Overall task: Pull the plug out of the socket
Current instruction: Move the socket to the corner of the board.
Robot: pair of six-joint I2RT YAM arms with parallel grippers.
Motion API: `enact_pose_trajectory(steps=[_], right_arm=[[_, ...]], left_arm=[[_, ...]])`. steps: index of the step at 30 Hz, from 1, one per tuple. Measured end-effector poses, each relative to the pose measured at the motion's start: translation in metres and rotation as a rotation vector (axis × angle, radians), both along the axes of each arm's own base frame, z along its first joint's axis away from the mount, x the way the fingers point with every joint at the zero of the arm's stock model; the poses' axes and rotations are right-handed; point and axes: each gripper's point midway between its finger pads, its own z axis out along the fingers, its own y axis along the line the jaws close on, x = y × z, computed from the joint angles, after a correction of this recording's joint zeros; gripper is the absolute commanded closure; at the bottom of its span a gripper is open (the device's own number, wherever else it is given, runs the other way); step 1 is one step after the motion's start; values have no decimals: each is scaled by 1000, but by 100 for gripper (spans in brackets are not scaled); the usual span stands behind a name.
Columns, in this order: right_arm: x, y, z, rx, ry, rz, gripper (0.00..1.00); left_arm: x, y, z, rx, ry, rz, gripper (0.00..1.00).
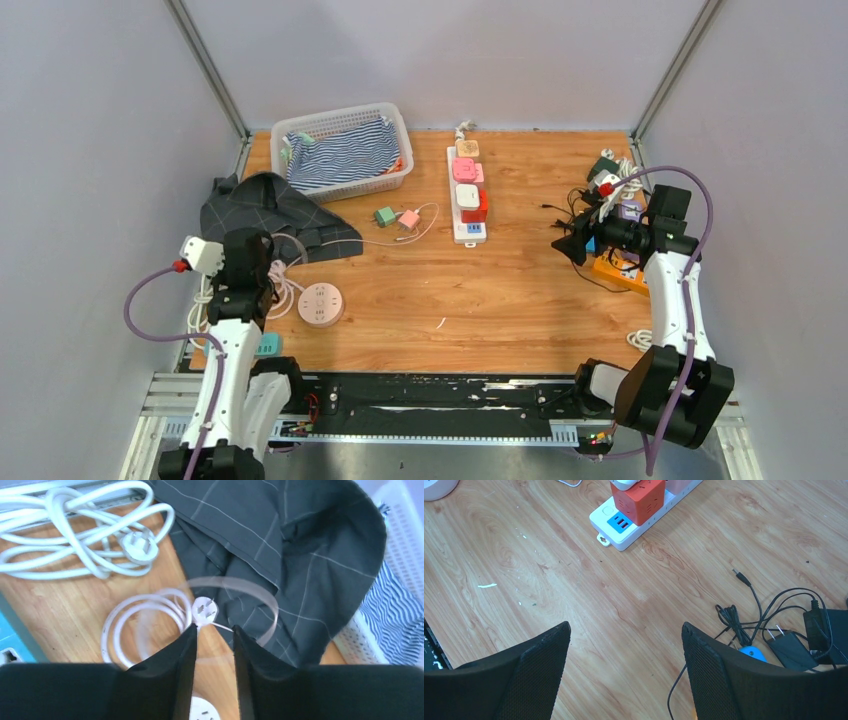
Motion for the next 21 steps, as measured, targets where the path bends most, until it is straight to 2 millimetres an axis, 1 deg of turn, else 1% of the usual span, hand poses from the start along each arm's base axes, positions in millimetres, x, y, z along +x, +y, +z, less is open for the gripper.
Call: enact_pose_trajectory(steps=[2,3,4,5,7,10,12,15,18,21], right_arm=[[0,0,0,2,-1,2,17],[0,1,1,5,-3,4,17],[-1,0,2,7,-5,4,17],[-1,0,2,9,-7,5,17],[-1,0,3,11,-8,5,17],[-1,1,3,12,-9,7,17],[-1,1,3,14,-11,10,17],[-3,3,2,21,-14,20,17],[-4,5,2,25,-18,28,17],[-5,7,5,31,-33,43,17]], left_arm=[[-2,9,-2,-8,4,45,21],[-3,12,-3,-9,6,57,11],[-4,12,-2,-10,9,61,3],[-4,13,0,-9,16,56,1],[0,10,10,-18,13,40,0],[10,4,36,-29,-34,-7,0],[13,-3,48,-38,-66,-50,0],[14,-16,60,-52,-106,-131,0],[17,-36,71,-69,-150,-256,0],[27,-63,81,-88,-221,-421,0]])
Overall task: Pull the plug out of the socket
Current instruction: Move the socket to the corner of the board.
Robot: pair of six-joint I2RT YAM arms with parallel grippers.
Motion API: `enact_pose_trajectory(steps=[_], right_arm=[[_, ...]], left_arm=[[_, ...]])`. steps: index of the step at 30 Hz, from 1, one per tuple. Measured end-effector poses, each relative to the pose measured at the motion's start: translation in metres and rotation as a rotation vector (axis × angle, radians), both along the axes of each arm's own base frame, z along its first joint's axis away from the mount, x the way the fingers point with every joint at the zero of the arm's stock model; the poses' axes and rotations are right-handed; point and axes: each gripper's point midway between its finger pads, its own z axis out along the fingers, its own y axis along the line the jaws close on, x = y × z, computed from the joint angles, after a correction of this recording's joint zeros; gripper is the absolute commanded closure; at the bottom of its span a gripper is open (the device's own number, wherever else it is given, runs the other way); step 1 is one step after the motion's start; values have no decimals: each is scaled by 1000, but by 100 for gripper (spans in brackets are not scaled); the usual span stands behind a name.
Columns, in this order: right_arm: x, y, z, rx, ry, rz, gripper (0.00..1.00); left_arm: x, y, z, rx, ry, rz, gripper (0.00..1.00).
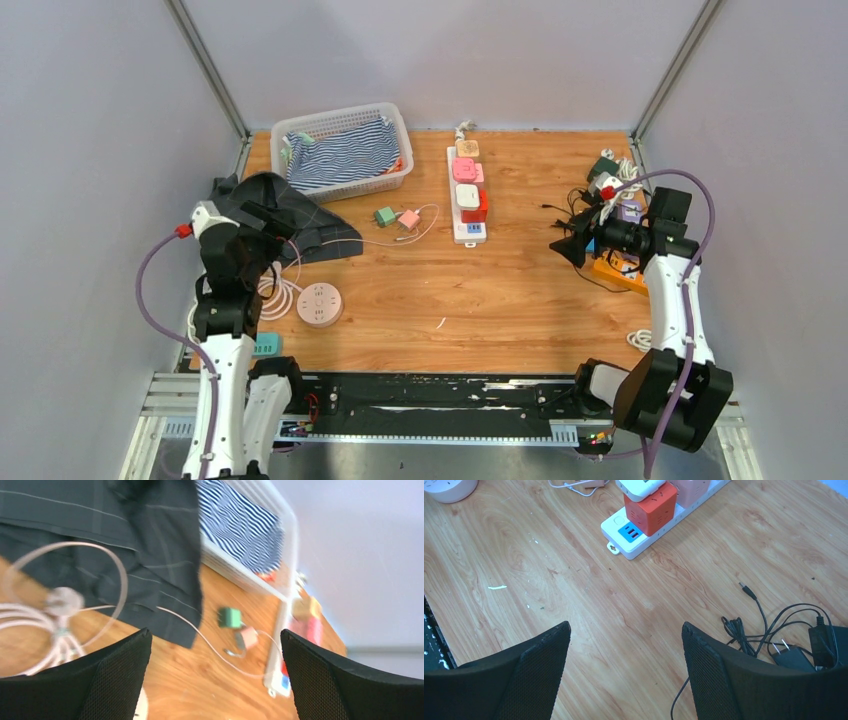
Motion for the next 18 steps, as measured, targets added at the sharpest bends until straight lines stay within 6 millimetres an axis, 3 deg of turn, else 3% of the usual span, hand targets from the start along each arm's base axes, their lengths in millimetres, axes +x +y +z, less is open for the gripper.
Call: enact_pose_trajectory(steps=[4,9,13,18], right_arm=[[-2,3,2,6,-14,15,17],[-6,5,2,10,-26,32,17],[-6,6,2,11,-33,42,17],[-7,7,3,12,-38,47,17]], left_arm=[[9,-44,0,-40,-103,-255,0],[4,-86,3,-39,-176,-504,0],[-10,-132,19,25,-260,-728,0],[-30,-179,19,71,-289,-933,0]])
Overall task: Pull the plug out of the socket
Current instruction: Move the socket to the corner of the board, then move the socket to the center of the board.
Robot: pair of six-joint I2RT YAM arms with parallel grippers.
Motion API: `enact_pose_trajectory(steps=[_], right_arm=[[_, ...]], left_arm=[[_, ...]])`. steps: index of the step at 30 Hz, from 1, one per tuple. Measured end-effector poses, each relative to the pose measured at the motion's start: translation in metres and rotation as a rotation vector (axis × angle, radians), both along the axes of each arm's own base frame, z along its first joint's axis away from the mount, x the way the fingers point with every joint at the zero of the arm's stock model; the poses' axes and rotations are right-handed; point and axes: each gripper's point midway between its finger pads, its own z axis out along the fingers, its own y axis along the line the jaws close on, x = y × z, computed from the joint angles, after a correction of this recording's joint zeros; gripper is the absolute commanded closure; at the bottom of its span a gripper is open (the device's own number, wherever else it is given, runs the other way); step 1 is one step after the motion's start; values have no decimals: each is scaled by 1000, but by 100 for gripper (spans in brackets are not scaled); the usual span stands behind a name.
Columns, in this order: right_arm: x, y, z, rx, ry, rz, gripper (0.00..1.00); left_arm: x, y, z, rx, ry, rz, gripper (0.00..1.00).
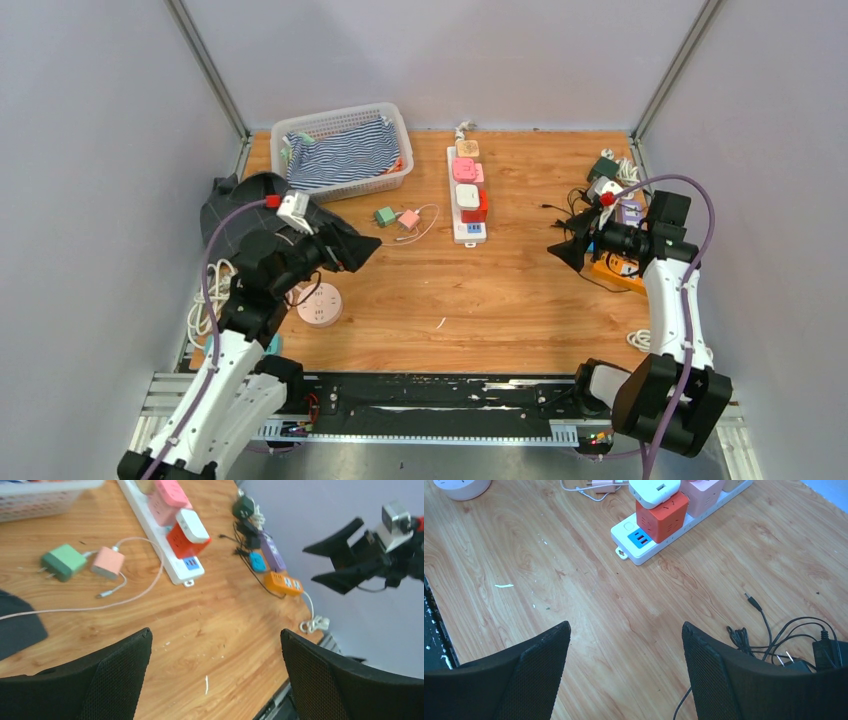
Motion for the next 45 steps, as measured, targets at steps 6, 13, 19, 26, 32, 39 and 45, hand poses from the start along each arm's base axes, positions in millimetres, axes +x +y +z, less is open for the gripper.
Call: enact_pose_trajectory(steps=[6,13,19,26,32,39,45], right_arm=[[-4,2,2,-2,-19,10,17],[-5,3,6,-5,-37,16,17],[-6,3,5,-5,-38,17,17],[-7,4,7,-13,-52,20,16],[-7,4,8,-22,-66,24,16],[-7,3,7,-29,-75,28,16],[-7,3,7,-35,-82,31,16]], left_arm=[[-14,-50,-27,86,44,-156,1],[-22,-97,-64,261,77,-235,1],[-6,-132,-83,413,29,-187,1],[34,-173,-116,566,30,-68,0],[70,-201,-141,628,49,73,0],[97,-222,-174,620,107,203,0],[114,-243,-191,588,133,250,0]])
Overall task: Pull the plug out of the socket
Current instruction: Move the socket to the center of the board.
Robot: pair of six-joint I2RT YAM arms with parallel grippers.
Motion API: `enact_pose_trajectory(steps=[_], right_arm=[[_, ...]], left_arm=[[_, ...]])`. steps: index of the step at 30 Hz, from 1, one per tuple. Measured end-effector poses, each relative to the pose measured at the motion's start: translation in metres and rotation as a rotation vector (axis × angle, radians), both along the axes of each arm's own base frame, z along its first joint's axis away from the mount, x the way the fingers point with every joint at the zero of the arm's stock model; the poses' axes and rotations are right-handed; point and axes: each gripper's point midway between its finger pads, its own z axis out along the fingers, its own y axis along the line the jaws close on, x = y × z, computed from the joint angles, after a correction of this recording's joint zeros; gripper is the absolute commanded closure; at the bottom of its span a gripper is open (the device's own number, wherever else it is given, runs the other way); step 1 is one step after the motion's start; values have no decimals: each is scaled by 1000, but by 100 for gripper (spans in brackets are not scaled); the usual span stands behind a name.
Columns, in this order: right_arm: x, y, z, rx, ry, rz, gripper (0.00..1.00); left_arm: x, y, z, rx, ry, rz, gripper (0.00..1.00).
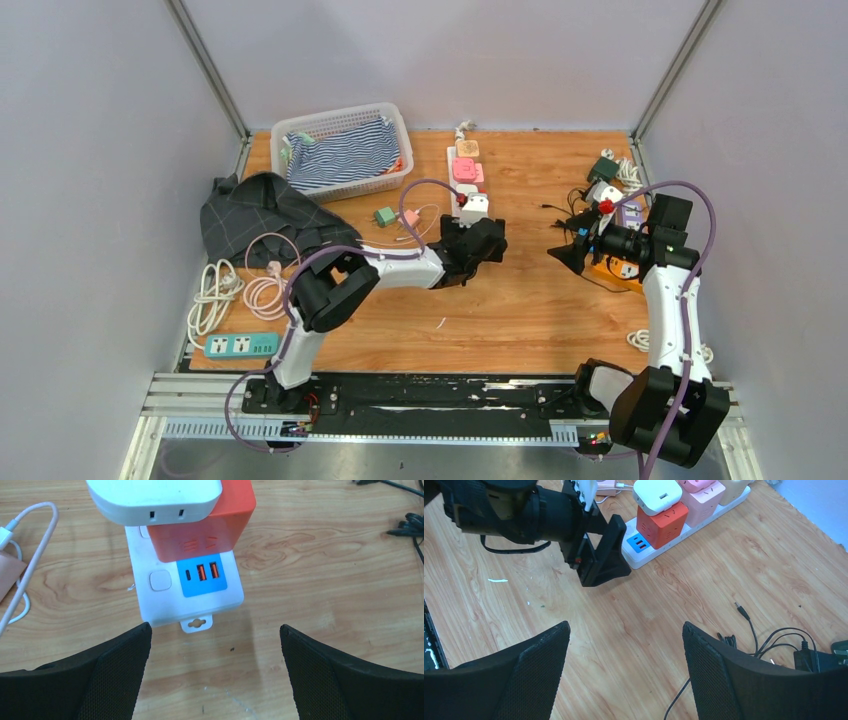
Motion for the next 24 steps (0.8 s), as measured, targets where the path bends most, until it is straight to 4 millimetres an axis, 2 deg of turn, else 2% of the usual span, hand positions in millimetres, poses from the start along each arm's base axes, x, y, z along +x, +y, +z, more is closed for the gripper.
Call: enact_pose_trajectory(steps=[5,12,24], right_arm=[[0,0,0,-2,-1,1,16],[0,0,-1,-2,0,1,16],[-2,0,-2,1,11,2,15]], left_arm=[[11,2,-7,12,-23,69,0],[16,10,-4,8,-49,133,0],[46,-4,0,-82,-50,168,0]])
